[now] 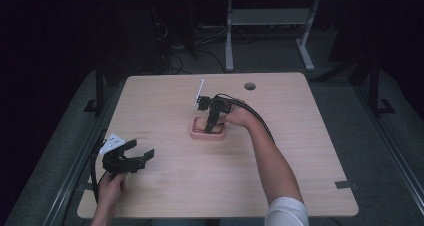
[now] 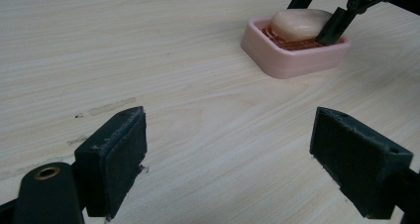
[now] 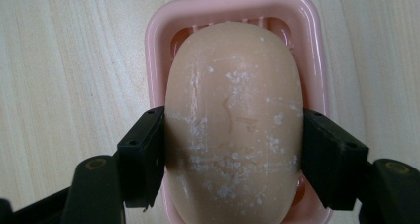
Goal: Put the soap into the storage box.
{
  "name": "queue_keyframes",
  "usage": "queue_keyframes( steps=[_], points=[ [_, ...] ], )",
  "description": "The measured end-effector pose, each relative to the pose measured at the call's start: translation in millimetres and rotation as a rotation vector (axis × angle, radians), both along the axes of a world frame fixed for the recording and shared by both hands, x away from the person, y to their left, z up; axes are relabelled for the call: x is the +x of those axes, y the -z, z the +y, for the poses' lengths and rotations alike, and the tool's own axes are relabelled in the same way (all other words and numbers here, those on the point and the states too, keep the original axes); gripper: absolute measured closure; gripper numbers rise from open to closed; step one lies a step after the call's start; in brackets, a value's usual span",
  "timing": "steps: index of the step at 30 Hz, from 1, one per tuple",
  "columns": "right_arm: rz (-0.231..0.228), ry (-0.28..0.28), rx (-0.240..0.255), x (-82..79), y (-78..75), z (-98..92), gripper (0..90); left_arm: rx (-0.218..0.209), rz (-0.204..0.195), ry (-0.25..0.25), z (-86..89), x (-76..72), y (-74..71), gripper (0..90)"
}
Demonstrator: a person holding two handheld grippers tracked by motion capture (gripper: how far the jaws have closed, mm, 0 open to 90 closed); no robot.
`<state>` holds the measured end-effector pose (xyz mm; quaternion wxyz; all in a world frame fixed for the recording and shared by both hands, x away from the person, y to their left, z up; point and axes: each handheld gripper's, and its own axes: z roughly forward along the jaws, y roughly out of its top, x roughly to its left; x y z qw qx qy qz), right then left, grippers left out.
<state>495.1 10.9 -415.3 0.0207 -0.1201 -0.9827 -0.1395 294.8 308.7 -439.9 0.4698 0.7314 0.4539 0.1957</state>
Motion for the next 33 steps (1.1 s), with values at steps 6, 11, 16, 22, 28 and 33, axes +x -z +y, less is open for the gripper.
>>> queue_keyframes(
  steps=[6, 11, 16, 22, 28, 33],
  points=[
    [-0.004, -0.003, -0.001, 0.1, -0.3, -0.3, 31.8, 0.004, -0.002, 0.002, 0.1, -0.3, -0.3, 14.3],
    [-0.005, -0.004, -0.001, 0.0, -0.7, -0.6, 31.8, 0.0, 0.001, 0.0, -0.4, -0.2, -0.1, 14.3],
    [-0.006, -0.001, -0.004, 0.0, 0.2, 0.0, 31.7, 0.001, 0.001, 0.0, -0.1, -0.1, -0.1, 14.3],
    [-0.013, -0.002, -0.004, -0.4, 0.5, 0.8, 31.7, 0.002, -0.003, 0.002, 0.9, -0.2, -0.5, 14.3],
    [-0.013, -0.001, -0.005, -0.5, 0.4, 0.8, 31.7, 0.002, -0.003, 0.002, 0.8, -0.2, -0.6, 14.3],
    [-0.019, -0.002, -0.008, -0.5, 0.3, 1.0, 31.7, 0.002, -0.003, 0.0, 1.2, -0.1, -0.6, 14.3]
  ],
)
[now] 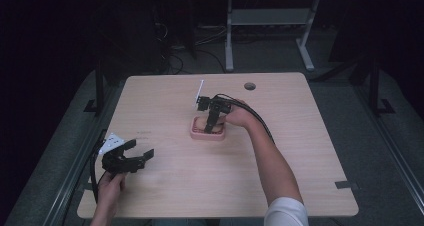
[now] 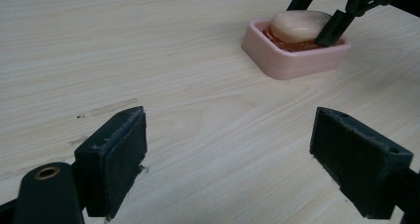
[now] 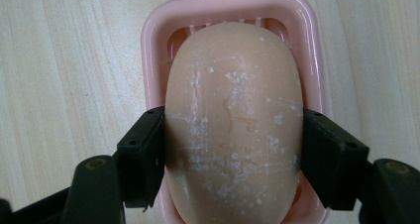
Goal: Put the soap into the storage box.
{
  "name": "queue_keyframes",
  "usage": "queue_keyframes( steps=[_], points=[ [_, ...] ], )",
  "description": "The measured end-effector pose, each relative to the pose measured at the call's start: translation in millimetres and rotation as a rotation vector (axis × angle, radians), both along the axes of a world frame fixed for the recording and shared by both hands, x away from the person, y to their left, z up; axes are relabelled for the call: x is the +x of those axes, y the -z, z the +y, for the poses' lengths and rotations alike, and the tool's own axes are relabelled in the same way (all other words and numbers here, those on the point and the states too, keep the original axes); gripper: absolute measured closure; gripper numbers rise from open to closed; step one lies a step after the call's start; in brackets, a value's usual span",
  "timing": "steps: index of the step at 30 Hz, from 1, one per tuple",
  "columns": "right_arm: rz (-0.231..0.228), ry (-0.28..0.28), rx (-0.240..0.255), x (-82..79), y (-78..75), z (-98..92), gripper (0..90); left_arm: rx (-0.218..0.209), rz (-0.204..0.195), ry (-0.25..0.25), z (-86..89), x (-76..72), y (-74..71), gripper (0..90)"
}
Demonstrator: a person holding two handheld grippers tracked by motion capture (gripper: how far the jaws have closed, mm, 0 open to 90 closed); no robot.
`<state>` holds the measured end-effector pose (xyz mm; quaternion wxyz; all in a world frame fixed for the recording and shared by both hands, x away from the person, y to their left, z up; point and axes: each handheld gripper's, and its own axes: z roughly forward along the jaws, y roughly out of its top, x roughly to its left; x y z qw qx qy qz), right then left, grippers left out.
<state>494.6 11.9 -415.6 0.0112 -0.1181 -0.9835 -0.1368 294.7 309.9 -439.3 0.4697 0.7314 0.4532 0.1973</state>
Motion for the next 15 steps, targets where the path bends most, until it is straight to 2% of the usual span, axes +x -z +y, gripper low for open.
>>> queue_keyframes(
  steps=[11, 15],
  points=[
    [0.001, 0.003, -0.005, -0.3, 0.3, 0.4, 31.8, -0.003, 0.002, -0.004, 0.1, -0.2, 0.0, 14.3],
    [0.003, 0.005, 0.026, 0.1, -4.1, -0.9, 34.6, -0.002, 0.0, -0.002, 0.0, -0.1, 0.0, 14.3]
  ],
)
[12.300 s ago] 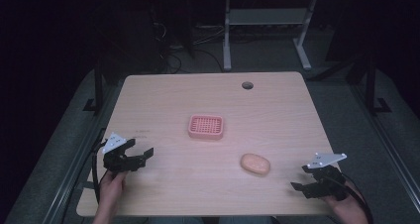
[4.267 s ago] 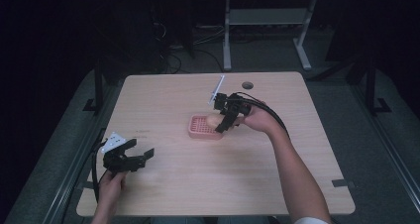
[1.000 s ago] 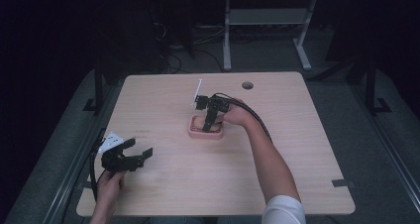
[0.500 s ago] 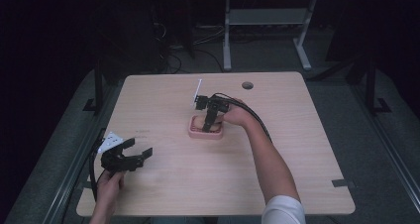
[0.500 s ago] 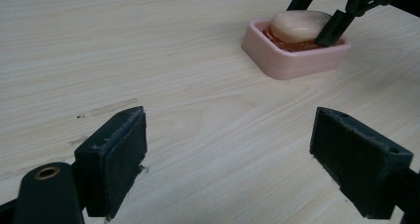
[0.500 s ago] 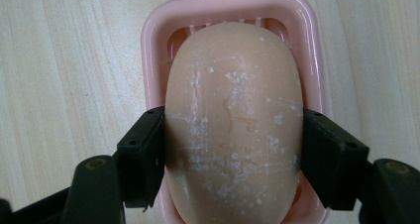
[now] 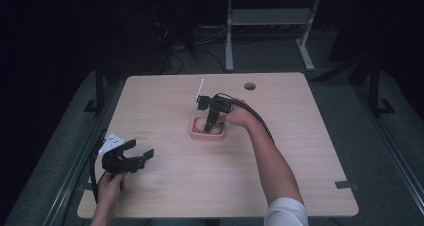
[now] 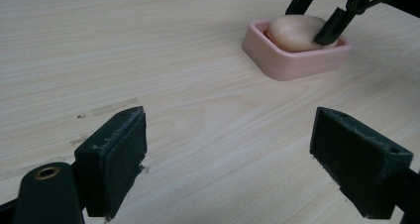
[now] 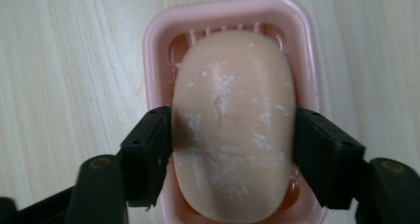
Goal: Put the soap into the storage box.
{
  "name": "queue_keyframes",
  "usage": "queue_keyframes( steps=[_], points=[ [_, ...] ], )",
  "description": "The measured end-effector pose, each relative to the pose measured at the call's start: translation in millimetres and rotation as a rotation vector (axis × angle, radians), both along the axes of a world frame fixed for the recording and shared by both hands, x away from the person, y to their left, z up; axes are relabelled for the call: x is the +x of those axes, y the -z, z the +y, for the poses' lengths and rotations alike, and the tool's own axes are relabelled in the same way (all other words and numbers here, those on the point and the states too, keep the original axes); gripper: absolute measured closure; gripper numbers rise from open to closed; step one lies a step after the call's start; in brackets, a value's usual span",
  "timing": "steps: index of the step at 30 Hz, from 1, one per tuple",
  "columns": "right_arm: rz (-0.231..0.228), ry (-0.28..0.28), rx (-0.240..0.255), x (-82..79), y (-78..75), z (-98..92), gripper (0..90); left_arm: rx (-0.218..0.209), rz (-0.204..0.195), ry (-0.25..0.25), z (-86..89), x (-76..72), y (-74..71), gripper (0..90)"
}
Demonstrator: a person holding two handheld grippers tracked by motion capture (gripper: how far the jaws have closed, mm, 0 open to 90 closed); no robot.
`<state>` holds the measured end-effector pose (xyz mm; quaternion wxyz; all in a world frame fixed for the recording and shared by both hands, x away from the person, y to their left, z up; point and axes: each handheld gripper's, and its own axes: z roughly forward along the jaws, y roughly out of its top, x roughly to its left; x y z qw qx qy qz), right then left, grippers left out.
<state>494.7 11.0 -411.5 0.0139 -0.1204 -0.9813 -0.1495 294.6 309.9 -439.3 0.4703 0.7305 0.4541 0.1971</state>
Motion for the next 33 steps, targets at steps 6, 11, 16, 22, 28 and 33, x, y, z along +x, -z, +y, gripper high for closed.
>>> queue_keyframes(
  steps=[6, 11, 16, 22, 28, 33],
  points=[
    [-0.006, 0.003, 0.007, -1.3, -3.9, -3.7, 33.7, 0.002, -0.001, 0.003, -0.5, 0.1, -0.2, 14.2],
    [-0.016, 0.026, 0.018, -3.8, -5.1, -8.4, 28.9, 0.005, 0.0, 0.003, -0.8, -0.2, -0.5, 14.3],
    [-0.024, 0.056, 0.051, -7.1, -11.9, -19.7, 27.2, 0.006, -0.002, 0.005, -1.7, -0.3, -0.1, 14.2],
    [-0.041, 0.077, 0.085, -15.0, -19.6, -36.7, 25.7, 0.01, -0.002, 0.003, -0.4, 0.0, -0.5, 14.3],
    [-0.051, 0.097, 0.099, -23.3, -22.1, -50.6, 25.4, 0.01, -0.005, 0.005, -1.8, 0.6, -1.4, 14.2],
    [-0.054, 0.118, 0.11, -27.6, -23.6, -60.9, 25.4, 0.011, -0.002, 0.006, -2.4, 0.8, -1.2, 14.2]
  ],
)
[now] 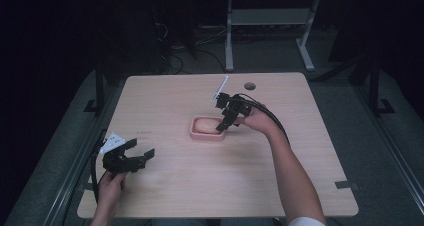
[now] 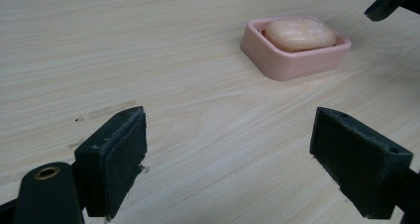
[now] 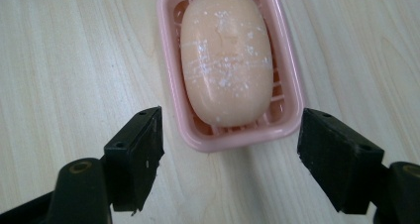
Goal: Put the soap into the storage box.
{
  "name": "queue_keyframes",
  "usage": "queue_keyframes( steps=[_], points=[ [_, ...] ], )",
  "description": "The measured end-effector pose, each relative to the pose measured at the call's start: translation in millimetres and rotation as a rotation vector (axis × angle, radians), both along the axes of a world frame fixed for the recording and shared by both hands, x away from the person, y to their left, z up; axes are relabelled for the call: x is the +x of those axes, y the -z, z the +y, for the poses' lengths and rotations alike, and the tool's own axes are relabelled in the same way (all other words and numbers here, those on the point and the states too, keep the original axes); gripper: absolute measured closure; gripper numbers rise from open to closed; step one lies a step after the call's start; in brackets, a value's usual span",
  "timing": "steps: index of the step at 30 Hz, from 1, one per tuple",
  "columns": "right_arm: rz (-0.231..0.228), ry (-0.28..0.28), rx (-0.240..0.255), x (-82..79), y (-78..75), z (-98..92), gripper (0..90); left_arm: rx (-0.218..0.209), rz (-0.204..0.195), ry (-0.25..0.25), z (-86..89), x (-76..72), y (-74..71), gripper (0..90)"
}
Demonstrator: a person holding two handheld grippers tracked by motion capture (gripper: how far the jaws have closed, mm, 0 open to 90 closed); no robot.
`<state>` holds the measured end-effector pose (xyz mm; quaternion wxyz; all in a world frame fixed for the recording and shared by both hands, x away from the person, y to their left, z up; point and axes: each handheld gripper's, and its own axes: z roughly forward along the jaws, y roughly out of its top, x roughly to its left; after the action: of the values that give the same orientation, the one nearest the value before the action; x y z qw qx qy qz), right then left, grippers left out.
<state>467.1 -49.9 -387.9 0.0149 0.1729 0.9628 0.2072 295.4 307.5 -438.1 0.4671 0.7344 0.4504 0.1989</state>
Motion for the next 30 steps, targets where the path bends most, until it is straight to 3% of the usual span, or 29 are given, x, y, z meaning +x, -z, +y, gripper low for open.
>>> queue_keyframes(
  steps=[16, 22, 30],
  points=[
    [-0.007, 0.022, -0.017, -17.4, -3.2, -24.9, 24.9, 0.006, -0.002, 0.008, -1.8, 0.1, 0.0, 14.3],
    [-0.024, 0.025, -0.004, -23.1, -5.6, -32.5, 25.0, 0.008, -0.001, 0.008, -3.2, -0.5, -0.1, 14.3],
    [-0.014, 0.049, 0.017, -28.0, -6.0, -46.2, 24.9, 0.01, -0.001, 0.01, -3.1, -0.4, -0.1, 14.3]
  ],
)
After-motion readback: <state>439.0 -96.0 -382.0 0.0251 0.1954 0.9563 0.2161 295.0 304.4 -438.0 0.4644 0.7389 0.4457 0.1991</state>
